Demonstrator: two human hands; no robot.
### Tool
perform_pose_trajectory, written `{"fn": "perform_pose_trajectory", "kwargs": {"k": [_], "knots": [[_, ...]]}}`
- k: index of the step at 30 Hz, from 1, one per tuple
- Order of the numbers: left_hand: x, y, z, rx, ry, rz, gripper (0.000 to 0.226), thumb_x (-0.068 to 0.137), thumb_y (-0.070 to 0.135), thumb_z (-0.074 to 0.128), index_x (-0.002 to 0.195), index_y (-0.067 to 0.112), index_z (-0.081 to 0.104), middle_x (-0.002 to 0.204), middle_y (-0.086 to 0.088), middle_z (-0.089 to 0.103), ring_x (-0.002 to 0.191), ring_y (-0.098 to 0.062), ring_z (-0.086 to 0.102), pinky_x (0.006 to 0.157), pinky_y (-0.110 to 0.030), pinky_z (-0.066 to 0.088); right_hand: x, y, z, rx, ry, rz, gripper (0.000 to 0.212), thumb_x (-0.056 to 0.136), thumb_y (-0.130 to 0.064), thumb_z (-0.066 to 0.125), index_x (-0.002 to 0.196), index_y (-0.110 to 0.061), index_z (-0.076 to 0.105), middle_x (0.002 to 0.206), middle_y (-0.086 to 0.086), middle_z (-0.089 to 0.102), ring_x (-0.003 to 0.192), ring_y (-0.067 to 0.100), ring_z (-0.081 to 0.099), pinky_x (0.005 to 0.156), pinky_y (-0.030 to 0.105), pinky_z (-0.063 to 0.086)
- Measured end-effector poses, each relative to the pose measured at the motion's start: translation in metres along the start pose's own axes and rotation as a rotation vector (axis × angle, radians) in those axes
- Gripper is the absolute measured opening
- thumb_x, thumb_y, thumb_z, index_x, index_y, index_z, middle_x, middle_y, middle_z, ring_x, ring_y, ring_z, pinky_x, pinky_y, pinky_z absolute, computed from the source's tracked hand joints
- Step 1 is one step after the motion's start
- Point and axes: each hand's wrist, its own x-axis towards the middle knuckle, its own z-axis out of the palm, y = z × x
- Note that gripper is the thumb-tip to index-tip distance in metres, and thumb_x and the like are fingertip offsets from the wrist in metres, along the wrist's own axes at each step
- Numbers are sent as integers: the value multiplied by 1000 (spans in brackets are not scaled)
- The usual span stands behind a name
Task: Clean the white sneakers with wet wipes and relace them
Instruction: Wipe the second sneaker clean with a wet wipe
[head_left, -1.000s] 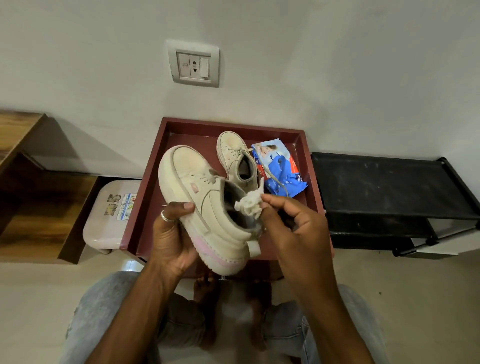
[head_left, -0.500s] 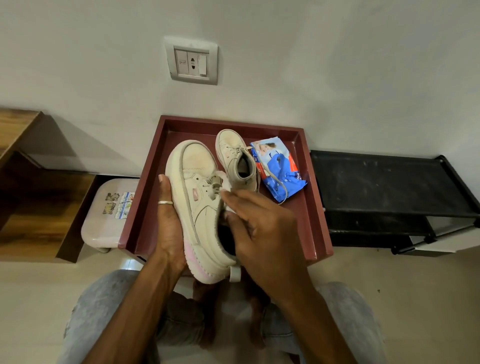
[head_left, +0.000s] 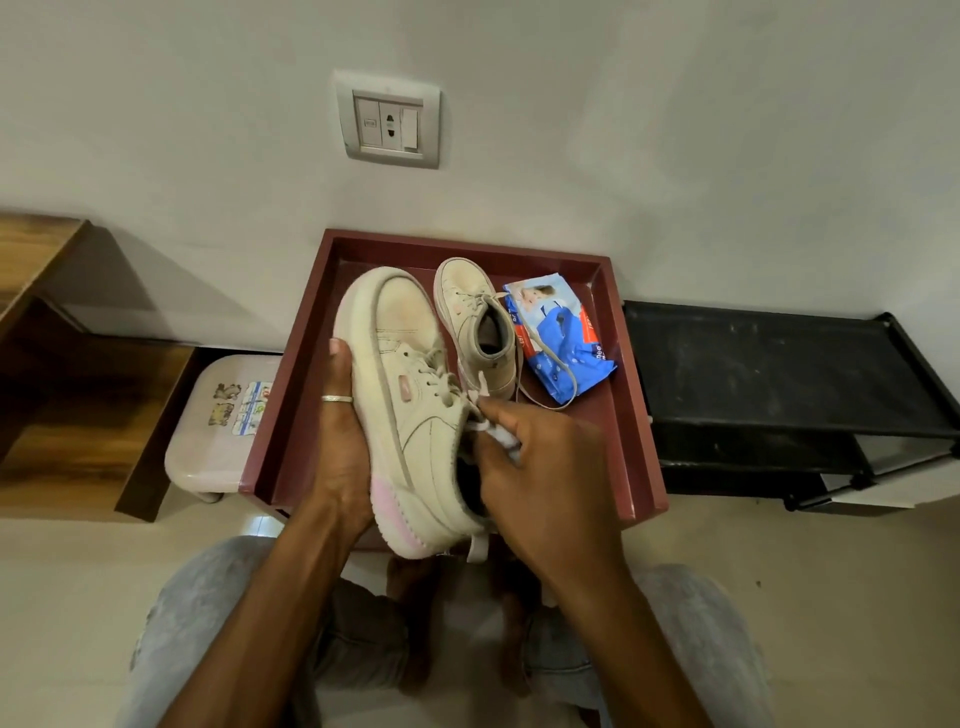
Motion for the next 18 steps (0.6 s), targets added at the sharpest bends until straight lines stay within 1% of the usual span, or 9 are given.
{"fn": "perform_pose_trajectory", "kwargs": {"k": [2, 5, 7, 8, 10, 12, 13, 15, 18], "knots": [[1, 1, 1, -4, -3, 10, 77, 98, 68, 28, 91, 17, 84, 95, -10, 78, 83, -23, 76, 71, -39, 64, 0, -1, 2, 48, 1, -5, 25, 88, -20, 61, 109, -22, 74, 94, -6, 76, 86, 11, 71, 75, 38, 59], [4, 5, -3, -1, -2, 37, 79, 96, 73, 27, 93, 17, 83, 96, -9, 76, 87, -24, 74, 86, -44, 59, -2, 11, -10, -94, -118, 70, 17, 87, -32, 62, 97, -29, 76, 85, -10, 75, 79, 8, 68, 70, 35, 56], [7, 9, -6, -16, 21, 58, 77, 95, 74, 31, 99, 16, 82, 103, -12, 75, 94, -28, 72, 92, -49, 57, -4, 15, -23, -97, -91, 102, 13, 87, -31, 68, 95, -32, 78, 82, -21, 73, 81, -1, 66, 69, 20, 54], [9, 10, -7, -12, 35, 72, 77, 95, 74, 31, 100, 16, 82, 104, -13, 75, 95, -28, 73, 89, -49, 60, -6, 13, -29, -51, -50, 87, 16, 87, -28, 71, 101, -32, 77, 83, -28, 69, 85, -9, 64, 69, 10, 51], [11, 11, -5, 12, 39, 86, 79, 95, 74, 29, 100, 15, 82, 104, -14, 75, 93, -28, 74, 81, -45, 62, -9, 5, -34, 38, -17, 28, 27, 88, -26, 71, 115, -27, 71, 93, -30, 66, 90, -15, 62, 73, 3, 48], [11, 11, -1, 13, 31, 69, 82, 94, 76, 29, 99, 14, 82, 101, -15, 75, 90, -29, 75, 79, -44, 63, -14, -2, -26, 14, -43, -78, 28, 92, -27, 67, 120, -23, 70, 102, -21, 70, 94, -6, 66, 78, 9, 51], [11, 10, 0, 13, 38, 61, 83, 94, 76, 29, 97, 13, 82, 99, -15, 75, 88, -29, 75, 78, -44, 63, -19, -5, -17, -64, -54, -123, 28, 94, -28, 63, 120, -21, 70, 102, -15, 73, 91, 2, 67, 78, 18, 55], [9, 9, 2, 20, 41, 50, 83, 95, 75, 28, 94, 12, 82, 95, -14, 75, 84, -28, 74, 77, -44, 63, -25, -8, 3, -240, -32, -171, 31, 93, -29, 59, 120, -18, 70, 91, -6, 74, 81, 13, 65, 68, 33, 56], [5, 6, 2, 122, 23, 70, 80, 97, 72, 23, 117, 11, 72, 108, -16, 75, 99, -32, 73, 81, -44, 63, -18, -12, 16, -252, 107, -45, 39, 92, -34, 60, 126, -16, 64, 87, -1, 73, 77, 19, 66, 62, 31, 54]]}}
